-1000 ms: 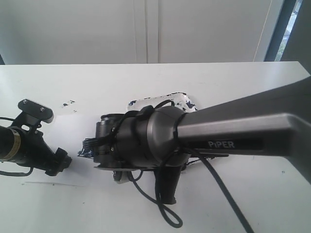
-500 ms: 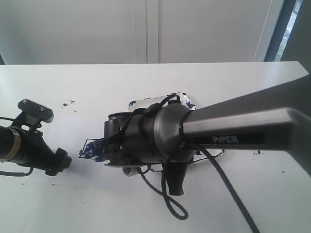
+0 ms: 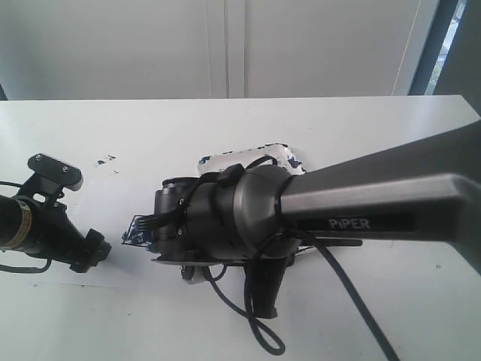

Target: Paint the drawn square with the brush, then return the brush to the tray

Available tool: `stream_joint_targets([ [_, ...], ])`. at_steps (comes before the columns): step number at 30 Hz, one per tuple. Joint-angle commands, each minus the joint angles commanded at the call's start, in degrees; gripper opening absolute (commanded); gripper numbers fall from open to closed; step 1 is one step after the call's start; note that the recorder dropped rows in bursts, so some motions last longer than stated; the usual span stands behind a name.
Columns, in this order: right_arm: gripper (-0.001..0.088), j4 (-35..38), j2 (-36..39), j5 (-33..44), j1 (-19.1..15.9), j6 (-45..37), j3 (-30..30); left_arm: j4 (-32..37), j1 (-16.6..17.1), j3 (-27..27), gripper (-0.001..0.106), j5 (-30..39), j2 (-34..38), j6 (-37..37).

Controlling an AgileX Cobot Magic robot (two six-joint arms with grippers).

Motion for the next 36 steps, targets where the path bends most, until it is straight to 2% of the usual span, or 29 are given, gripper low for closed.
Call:
stream_joint_targets([
  [6,0.0000,-3.2,0.0,0.0,-2.2,0.1,0.0,0.0,0.0,0.0,0.094,0.0,0.0,0.0],
  [10,0.0000,-1.8,0.0,0.0,-2.2,0.1,0.0,0.0,0.0,0.0,0.094,0.0,0.0,0.0],
  [15,0.0000,3.1,0.0,0.0,-1.7,-1.3,0.0,0.0,0.0,0.0,0.094,-0.1,0.0,0.0],
  [26,0.0000,4.5,0.0,0.0,2.0,-1.3,0.0,0.0,0.0,0.0,0.094,0.1,0.0,0.0],
  [36,0.0000,-1.7,0.0,0.0,0.1,-0.3,0.1,0.0,0.0,0.0,0.094,-0.1,0.0,-0.6],
])
